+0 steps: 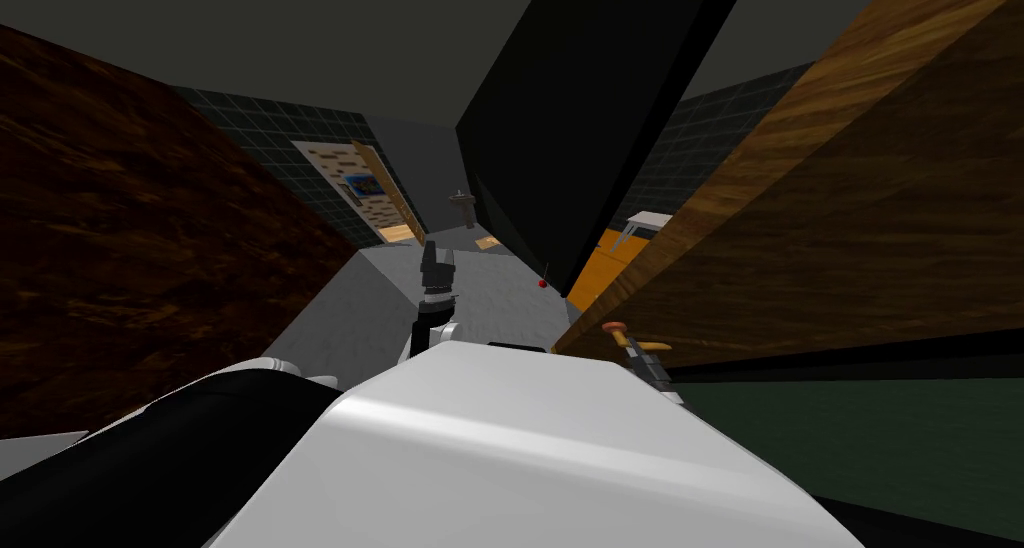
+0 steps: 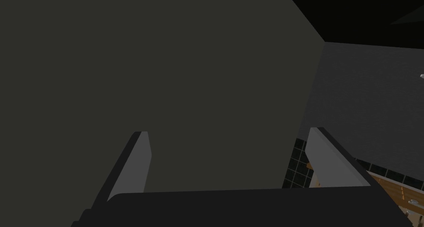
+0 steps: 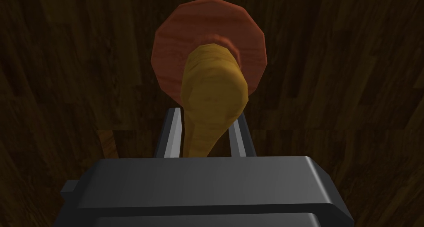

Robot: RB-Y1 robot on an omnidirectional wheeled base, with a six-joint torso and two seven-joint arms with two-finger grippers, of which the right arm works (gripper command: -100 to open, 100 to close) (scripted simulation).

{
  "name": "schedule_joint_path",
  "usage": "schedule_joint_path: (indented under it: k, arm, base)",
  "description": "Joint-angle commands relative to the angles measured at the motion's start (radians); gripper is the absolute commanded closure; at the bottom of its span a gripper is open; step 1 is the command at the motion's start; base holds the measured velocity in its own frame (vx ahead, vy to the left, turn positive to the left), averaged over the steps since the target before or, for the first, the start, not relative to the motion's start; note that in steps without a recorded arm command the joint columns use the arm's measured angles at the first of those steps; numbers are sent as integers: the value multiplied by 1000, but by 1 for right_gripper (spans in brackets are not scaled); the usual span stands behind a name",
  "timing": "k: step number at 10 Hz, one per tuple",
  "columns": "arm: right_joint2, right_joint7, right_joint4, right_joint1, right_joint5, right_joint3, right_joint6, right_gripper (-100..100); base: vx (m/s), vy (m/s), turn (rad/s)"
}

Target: Pull the door open

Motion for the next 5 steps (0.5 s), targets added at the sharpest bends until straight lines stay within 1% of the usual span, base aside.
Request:
schedule_joint_path:
  k: [1,2,3,4,5]
  arm:
    - [14,18,-50,23,14,21,27,100]
    - [14,18,-103,23,14,21,27,100]
    - [14,18,-103,23,14,21,27,100]
    - [14,18,-46,23,14,21,27,100]
    - [14,18,-90,23,14,21,27,100]
  base:
    - [-5,12,-11]
    - [-18,-9,-36]
    - [-7,-13,-8]
    - [12,0,50]
    - [5,10,-4]
